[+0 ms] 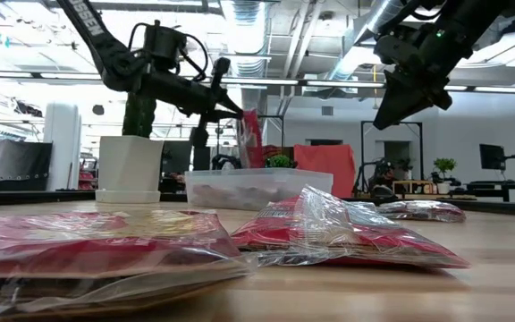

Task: Sort popcorn bags into baskets
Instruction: Put the red popcorn bag into the transparent bin

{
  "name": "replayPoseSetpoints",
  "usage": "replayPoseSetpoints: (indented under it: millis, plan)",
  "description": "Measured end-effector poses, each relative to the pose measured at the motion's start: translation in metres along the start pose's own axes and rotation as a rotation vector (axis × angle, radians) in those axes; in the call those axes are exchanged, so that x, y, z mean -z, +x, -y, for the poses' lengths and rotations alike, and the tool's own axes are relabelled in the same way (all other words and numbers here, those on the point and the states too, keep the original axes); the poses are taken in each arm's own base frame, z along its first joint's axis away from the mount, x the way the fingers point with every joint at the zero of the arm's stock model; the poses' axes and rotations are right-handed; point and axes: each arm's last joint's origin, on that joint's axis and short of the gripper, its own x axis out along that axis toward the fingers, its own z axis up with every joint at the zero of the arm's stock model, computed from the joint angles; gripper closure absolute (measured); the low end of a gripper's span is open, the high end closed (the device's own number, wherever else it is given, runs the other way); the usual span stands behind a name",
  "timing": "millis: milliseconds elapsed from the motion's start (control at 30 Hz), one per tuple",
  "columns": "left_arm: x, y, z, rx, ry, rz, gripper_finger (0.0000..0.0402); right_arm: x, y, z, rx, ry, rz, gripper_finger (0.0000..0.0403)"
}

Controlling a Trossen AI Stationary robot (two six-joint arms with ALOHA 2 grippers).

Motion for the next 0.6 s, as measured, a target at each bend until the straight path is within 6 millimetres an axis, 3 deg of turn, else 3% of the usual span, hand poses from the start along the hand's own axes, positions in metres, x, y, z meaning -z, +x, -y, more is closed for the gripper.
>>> replayPoseSetpoints:
  millis: [367, 600]
  plan:
    - [-0.006, 0.003, -0.007, -0.053, 0.011, 0.029, 0.0401, 0.004, -0.003, -0.005, -0.024, -0.004, -0.006, 0.0340]
    - [0.000, 0.002, -0.015, -0.118, -0.006, -0.097, 0.0376, 0.004, -0.003, -0.005, -0.024, -0.004, -0.006, 0.0340]
